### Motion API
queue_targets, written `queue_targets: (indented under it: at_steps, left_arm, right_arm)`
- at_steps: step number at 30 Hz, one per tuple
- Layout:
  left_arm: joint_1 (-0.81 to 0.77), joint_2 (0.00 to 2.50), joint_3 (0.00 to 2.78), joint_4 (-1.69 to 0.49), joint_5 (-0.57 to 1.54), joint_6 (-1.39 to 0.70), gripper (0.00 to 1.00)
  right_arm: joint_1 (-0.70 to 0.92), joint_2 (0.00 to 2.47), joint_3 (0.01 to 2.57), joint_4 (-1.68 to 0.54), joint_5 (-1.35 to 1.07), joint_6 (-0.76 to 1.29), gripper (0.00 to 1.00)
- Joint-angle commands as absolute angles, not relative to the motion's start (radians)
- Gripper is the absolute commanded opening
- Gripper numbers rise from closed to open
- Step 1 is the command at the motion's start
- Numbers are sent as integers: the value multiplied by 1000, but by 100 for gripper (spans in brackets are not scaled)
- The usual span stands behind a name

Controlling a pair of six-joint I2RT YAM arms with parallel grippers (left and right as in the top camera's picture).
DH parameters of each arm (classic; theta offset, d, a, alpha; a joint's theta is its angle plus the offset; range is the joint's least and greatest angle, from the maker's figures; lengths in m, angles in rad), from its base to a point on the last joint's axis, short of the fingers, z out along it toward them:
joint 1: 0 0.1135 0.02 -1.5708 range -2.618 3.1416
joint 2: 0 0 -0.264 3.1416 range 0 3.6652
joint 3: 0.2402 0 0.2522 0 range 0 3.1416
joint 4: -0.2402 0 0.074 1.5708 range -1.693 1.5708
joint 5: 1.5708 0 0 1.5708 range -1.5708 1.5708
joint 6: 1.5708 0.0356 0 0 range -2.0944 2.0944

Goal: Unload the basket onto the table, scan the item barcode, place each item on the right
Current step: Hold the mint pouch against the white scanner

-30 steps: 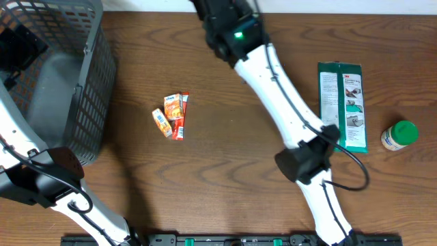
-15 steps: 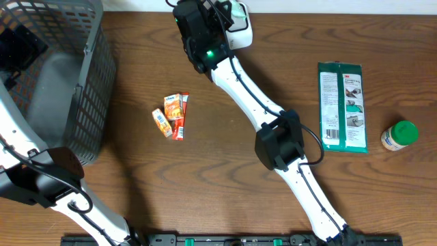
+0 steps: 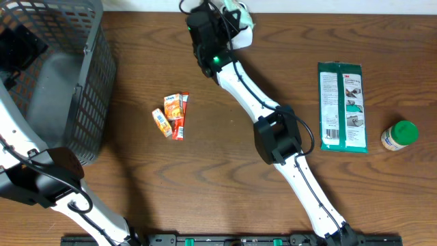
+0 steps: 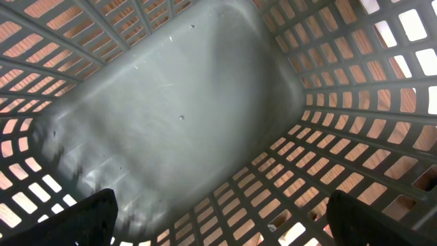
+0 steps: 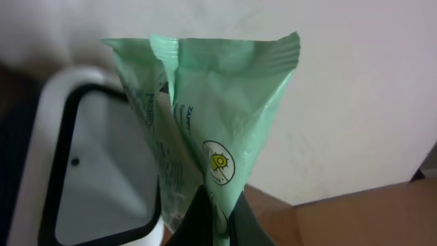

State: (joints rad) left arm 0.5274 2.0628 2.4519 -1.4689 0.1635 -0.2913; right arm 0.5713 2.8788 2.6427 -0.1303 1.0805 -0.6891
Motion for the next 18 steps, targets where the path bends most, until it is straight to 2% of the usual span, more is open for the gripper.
queue_targets:
  at_steps: [1,10,18]
  left_arm:
    - [527,2040,2469,-1473,172,-292,98]
    - [527,2040,2469,-1473,172,-292,98]
    - [527,2040,2469,-1473,172,-292,98]
  right_arm:
    - [564,2892,2655,-123,1067,-701,1]
    - [581,2892,2655,66,994,-807,1]
    - [574,2897,2655,60,855,-771,1]
